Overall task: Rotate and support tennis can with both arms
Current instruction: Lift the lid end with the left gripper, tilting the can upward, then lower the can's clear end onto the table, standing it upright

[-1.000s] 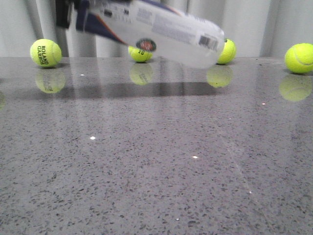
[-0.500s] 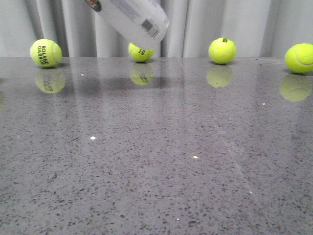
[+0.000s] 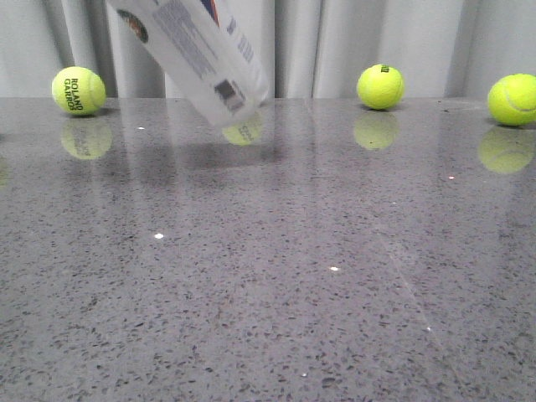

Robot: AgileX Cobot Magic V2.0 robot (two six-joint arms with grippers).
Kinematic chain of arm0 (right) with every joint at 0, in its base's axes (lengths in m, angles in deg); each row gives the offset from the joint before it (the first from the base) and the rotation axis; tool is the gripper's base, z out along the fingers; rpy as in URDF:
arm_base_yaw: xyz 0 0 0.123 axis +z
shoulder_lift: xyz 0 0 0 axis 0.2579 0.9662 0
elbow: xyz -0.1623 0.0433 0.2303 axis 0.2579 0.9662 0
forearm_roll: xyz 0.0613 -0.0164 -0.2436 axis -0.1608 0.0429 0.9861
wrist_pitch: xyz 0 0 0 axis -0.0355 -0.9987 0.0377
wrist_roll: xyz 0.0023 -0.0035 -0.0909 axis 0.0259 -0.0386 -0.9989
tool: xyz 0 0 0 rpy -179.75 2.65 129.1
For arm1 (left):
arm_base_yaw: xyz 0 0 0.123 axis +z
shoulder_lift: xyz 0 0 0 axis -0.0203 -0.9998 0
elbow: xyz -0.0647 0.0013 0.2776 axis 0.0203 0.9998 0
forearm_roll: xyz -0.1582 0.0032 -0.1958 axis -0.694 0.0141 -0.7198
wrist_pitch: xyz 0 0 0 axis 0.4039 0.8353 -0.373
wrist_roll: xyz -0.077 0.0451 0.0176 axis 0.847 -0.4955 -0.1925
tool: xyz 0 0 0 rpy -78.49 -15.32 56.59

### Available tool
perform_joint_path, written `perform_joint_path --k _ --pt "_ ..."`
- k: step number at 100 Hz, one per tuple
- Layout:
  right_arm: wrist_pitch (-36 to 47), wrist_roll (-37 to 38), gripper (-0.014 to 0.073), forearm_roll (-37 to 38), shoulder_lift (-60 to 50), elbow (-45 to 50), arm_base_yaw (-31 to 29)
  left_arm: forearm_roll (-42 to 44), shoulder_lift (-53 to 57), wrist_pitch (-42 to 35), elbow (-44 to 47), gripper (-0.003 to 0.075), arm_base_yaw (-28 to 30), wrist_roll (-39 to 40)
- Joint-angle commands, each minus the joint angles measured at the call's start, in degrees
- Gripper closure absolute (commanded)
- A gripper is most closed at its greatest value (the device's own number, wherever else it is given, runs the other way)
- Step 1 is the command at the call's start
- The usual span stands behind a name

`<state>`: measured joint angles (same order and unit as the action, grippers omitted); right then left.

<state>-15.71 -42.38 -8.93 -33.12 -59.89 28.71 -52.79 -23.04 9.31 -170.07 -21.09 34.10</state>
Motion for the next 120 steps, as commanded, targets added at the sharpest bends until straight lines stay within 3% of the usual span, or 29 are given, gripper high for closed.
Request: perform_joint_path --k 1,14,45,59,90,120 --pt "4.7 -0.2 0.0661 0.5 0.5 -1.5 -0.3 -0.5 2.6 1.3 -0.1 0.0740 -2.0 0.6" --pt "4.7 -0.2 0.0661 0.5 0.5 -1.5 -0.3 3.1 2.6 1.3 1.1 0.0740 -3.9 0.6" --pt "4.7 -0.2 0.0661 0.5 0.5 -1.5 -0.3 2.2 2.6 1.3 1.1 0.0729 -4.1 0.6" --pt "4.7 -0.2 0.0661 0.5 0.5 -1.5 -0.3 1.9 2.6 1.3 0.6 0.0634 -4.1 0.6" --pt "4.7 -0.2 0.0661 0.5 0.5 -1.5 -0.3 1.9 2.6 1.3 -3.2 0.0282 -4.1 0.6" --pt "4.7 -0.2 0.0661 0.5 0.5 -1.5 -0.3 -3.2 0.3 0.6 -4.8 0.0269 -4.2 0.6"
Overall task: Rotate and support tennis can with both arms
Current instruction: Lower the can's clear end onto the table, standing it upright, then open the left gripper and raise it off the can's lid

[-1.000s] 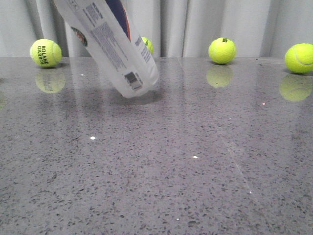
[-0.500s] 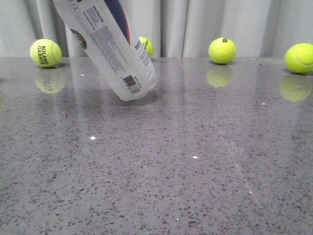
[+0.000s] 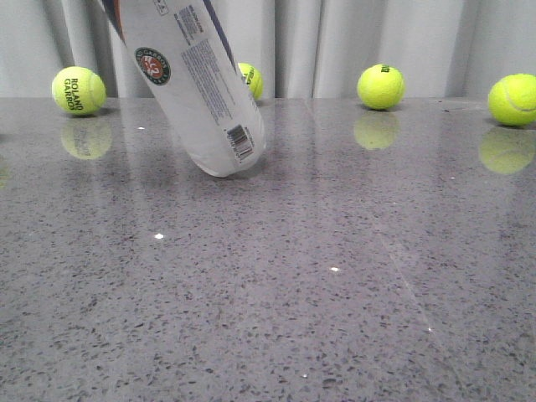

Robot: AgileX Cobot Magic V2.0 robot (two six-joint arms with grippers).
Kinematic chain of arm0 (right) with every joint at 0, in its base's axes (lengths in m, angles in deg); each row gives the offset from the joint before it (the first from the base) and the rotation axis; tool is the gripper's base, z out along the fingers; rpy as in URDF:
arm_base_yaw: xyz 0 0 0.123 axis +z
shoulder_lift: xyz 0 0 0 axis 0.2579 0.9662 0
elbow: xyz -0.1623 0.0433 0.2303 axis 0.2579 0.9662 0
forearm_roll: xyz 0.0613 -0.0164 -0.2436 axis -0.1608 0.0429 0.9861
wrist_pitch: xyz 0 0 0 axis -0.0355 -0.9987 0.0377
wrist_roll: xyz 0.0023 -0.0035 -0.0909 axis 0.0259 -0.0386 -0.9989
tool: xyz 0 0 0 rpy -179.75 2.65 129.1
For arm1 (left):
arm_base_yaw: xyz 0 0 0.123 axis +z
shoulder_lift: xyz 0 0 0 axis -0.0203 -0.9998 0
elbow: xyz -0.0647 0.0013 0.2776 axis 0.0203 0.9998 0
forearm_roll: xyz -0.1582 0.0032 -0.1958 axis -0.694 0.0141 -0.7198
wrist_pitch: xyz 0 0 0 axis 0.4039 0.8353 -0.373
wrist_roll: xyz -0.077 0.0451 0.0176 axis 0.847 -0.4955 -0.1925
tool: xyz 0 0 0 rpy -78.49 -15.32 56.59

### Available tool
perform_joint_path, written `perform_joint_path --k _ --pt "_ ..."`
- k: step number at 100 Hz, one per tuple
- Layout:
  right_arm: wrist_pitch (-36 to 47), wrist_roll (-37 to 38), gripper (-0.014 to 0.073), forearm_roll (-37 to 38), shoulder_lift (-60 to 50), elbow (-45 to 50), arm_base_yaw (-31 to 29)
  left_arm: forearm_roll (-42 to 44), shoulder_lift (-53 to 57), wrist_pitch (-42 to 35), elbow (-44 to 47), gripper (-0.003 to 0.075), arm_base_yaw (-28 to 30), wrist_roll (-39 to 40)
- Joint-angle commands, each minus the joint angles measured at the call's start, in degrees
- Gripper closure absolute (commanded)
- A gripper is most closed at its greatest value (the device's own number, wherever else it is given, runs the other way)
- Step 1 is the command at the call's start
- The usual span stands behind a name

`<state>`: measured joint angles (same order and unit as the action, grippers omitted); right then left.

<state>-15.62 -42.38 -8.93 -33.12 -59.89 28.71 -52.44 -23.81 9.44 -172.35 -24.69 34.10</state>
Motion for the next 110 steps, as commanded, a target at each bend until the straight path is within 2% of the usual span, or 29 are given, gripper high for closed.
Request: perform_joint_path --k 1,38,83,100,110 --pt "4.6 -0.2 0.0661 0.5 0.5 -1.5 -0.3 -3.6 0.9 0.5 -2.9 0.0269 -0.6 0.6" --pt "4.6 -0.2 0.0661 0.5 0.5 -1.5 -0.3 -10.6 -6.3 1.0 -16.4 0.0269 -1.4 0.6" --pt "4.6 -0.2 0.0661 0.5 0.5 -1.5 -0.3 -11.3 -7.1 0.9 -19.5 0.0274 -2.2 0.3" --pt "4.6 -0.2 0.0661 0.5 0.5 -1.5 -0.3 -11.4 -6.8 -0.3 -22.7 0.0325 -2.2 0.3" --pt "4.6 -0.2 0.0661 0.5 0.5 -1.5 -0.3 -11.6 -5.5 -2.6 -23.2 0.0437 -2.2 0.3"
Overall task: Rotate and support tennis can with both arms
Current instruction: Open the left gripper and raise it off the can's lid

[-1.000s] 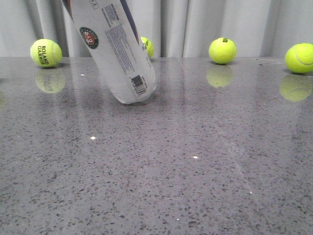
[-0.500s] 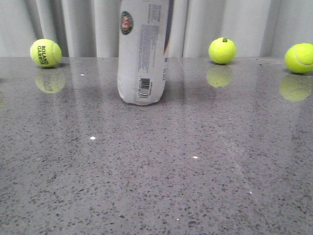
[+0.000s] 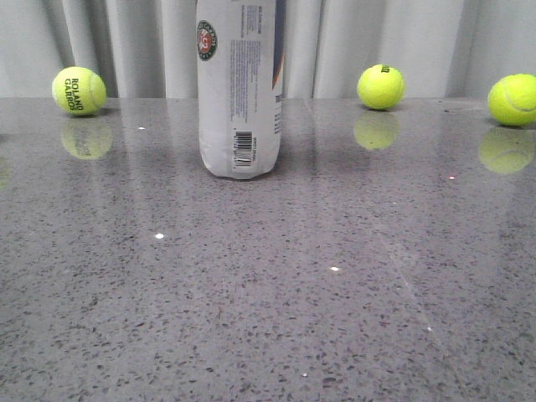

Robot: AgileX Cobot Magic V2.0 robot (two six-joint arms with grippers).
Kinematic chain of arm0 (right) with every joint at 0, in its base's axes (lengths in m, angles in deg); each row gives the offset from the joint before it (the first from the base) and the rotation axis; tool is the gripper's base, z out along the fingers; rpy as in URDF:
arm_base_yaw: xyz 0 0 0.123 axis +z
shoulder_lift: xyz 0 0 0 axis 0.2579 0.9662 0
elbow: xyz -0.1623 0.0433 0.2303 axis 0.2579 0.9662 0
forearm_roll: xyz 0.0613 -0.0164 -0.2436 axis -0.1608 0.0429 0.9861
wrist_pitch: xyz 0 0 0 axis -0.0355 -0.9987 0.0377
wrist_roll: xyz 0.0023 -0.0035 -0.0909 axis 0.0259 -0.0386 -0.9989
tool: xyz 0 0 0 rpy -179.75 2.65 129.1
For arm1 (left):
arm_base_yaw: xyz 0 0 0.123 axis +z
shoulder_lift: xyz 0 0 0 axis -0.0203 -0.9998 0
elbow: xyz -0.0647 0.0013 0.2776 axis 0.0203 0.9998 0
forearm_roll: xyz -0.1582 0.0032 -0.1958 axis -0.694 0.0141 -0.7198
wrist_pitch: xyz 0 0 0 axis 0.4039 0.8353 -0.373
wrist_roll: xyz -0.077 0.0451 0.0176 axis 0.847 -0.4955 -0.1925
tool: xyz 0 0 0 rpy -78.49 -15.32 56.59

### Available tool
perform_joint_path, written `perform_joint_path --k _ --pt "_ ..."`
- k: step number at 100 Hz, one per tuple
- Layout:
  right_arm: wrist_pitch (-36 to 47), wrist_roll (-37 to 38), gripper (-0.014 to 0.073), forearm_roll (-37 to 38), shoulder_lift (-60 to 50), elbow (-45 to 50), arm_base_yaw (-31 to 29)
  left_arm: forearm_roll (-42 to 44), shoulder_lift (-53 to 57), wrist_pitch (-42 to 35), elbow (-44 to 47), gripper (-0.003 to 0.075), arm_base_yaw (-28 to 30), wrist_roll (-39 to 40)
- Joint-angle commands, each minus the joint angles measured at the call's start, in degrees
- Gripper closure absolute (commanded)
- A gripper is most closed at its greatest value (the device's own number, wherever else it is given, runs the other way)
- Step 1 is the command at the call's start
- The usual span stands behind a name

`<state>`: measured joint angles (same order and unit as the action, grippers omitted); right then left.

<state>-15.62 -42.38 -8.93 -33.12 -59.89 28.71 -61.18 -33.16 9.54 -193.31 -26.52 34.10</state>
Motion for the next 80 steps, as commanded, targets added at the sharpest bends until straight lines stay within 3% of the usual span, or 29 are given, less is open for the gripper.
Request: perform_joint_path --k 1,17,58,80 --pt "4.6 -0.2 0.0661 0.5 0.5 -1.5 -0.3 -2.9 4.1 -2.9 -2.2 0.0448 -0.4 0.3" --pt "4.6 -0.2 0.0661 0.5 0.5 -1.5 -0.3 -2.9 5.9 -4.2 -2.1 0.0743 -0.4 0.3" --pt "4.6 -0.2 0.0661 0.5 0.5 -1.5 -0.3 -2.8 7.5 -3.8 -1.9 0.0740 -0.4 0.1" --pt "4.6 -0.2 0.0661 0.5 0.5 -1.5 -0.3 -2.8 11.3 -4.0 3.3 0.0740 -0.4 -0.8"
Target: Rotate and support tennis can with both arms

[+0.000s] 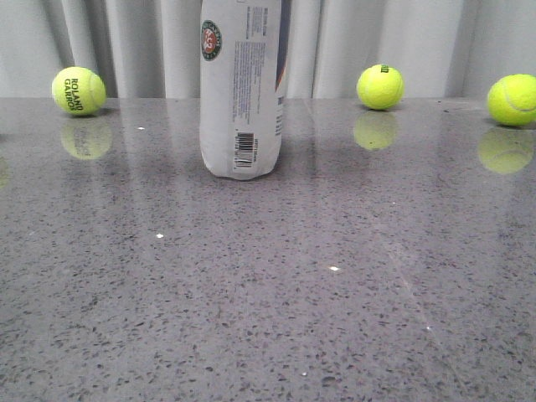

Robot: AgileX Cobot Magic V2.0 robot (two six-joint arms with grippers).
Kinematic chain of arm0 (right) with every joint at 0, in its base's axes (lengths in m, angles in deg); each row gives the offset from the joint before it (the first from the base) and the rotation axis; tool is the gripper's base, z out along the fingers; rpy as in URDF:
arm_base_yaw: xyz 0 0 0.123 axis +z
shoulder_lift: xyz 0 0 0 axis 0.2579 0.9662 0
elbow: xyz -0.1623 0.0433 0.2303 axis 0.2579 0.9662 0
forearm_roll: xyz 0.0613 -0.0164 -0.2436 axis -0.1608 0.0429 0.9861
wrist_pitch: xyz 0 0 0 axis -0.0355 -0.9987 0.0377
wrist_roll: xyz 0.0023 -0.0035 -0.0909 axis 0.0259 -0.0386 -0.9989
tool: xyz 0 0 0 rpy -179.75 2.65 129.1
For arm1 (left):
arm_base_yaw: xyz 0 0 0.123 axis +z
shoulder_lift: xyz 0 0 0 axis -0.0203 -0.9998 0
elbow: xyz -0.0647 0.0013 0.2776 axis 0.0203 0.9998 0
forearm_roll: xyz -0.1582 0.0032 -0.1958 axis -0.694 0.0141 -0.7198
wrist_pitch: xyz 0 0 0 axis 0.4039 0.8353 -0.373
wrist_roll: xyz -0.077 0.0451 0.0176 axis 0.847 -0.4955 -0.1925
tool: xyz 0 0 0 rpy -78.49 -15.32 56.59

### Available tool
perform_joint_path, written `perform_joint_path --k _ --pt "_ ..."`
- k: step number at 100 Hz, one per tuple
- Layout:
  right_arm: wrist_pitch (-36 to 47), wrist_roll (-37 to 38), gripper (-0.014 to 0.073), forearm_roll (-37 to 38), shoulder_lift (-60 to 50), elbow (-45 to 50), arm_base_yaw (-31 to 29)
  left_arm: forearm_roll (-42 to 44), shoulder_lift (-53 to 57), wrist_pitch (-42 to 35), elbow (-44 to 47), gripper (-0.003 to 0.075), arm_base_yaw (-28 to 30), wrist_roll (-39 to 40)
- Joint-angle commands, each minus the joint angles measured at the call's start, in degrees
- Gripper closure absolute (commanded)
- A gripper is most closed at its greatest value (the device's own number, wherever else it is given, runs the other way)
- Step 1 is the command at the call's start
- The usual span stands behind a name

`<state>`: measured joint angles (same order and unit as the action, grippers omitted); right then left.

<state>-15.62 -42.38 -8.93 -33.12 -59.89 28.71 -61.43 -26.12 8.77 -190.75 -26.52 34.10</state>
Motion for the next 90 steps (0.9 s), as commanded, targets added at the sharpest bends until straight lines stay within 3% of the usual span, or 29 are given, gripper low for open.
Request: perform_joint_path --k 1,38,77,90 --pt "4.6 -0.2 0.0661 0.5 0.5 -1.5 -0.3 -2.5 4.6 -3.3 1.1 0.0740 -0.4 -0.9" --pt "4.6 -0.2 0.0661 0.5 0.5 -1.5 -0.3 -1.8 15.3 -11.6 19.5 0.0740 -0.4 -2.8" --pt "4.6 -0.2 0.0661 0.5 0.5 -1.5 -0.3 -0.6 28.0 -24.9 46.2 0.0740 -0.4 -3.4" --pt "4.6 -0.2 0.0661 0.5 0.5 -1.5 -0.3 -0.6 32.0 -32.7 53.3 0.0740 -0.4 -3.4"
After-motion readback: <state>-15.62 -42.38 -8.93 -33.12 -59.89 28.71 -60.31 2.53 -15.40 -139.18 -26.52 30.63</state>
